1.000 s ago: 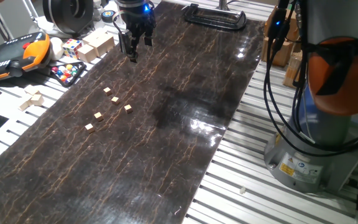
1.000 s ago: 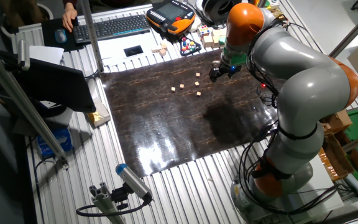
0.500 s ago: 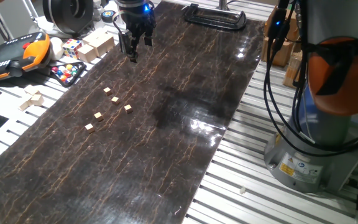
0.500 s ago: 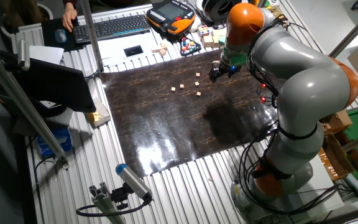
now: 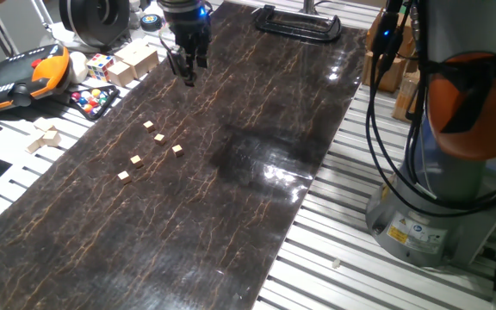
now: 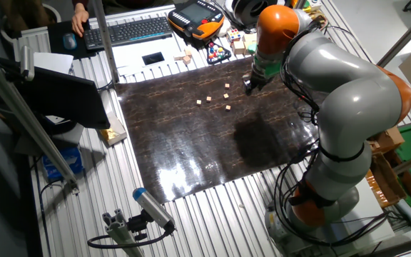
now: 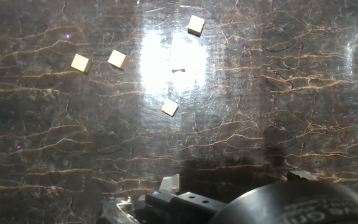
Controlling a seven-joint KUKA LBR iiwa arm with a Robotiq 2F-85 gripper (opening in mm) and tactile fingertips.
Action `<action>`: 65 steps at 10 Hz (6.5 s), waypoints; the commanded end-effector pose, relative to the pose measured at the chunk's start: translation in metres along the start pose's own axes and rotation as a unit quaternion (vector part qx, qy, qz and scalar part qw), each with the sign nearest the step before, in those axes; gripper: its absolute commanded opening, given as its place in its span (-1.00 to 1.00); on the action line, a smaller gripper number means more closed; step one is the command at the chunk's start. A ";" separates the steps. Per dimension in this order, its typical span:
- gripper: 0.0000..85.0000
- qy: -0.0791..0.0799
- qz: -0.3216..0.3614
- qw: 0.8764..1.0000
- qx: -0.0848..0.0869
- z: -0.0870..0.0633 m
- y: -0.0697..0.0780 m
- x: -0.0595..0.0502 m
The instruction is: Stack the blocks in a vertical line of five
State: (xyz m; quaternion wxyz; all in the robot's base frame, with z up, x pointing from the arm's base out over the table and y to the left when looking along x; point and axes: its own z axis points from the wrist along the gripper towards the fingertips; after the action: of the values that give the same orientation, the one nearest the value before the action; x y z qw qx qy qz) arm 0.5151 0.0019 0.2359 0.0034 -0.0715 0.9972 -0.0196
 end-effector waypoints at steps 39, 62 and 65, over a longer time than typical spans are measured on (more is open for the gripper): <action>-0.98 -0.001 0.187 0.982 -0.005 0.156 0.047 -0.056; -0.10 0.011 0.216 0.976 0.015 0.177 0.056 -0.053; -0.12 0.018 0.207 0.978 0.006 0.177 0.056 -0.053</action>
State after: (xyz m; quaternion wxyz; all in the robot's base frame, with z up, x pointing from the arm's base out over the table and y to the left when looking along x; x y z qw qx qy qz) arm 0.5608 0.0582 0.0570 -0.0100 0.1377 0.9901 -0.0258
